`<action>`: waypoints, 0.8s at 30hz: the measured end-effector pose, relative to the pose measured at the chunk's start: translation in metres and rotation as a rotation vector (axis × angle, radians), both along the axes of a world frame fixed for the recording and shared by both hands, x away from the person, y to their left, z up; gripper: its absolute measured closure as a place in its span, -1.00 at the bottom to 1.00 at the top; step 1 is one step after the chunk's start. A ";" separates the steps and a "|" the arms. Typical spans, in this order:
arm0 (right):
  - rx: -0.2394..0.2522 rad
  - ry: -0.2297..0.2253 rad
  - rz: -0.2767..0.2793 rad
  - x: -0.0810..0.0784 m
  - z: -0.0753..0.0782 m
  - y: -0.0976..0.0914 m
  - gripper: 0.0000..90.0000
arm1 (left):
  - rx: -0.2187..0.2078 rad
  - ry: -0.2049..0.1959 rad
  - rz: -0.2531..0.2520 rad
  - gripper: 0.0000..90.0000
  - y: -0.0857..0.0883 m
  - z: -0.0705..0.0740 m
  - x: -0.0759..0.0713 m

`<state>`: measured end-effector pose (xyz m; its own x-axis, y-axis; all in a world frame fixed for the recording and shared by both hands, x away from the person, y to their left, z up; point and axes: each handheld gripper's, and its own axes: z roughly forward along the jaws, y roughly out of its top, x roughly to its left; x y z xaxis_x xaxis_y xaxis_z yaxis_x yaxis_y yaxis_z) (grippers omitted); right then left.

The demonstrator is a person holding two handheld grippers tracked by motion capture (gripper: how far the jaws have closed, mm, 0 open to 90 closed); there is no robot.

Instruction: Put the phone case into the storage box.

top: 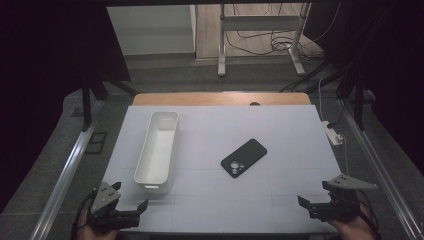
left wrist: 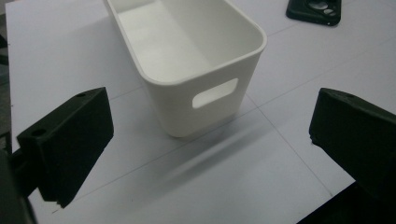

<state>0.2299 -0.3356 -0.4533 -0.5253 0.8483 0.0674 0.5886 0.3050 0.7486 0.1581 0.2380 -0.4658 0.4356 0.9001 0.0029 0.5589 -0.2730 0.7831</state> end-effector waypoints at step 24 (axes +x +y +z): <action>-0.023 0.007 0.014 0.001 0.000 0.003 -1.00 | -0.017 -0.002 -0.048 -0.96 0.001 0.000 0.000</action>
<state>0.2307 -0.3325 -0.4538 -0.5371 0.8420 0.0518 0.5894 0.3307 0.7370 0.1576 0.2391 -0.4659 0.4787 0.8779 -0.0116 0.5436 -0.2860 0.7891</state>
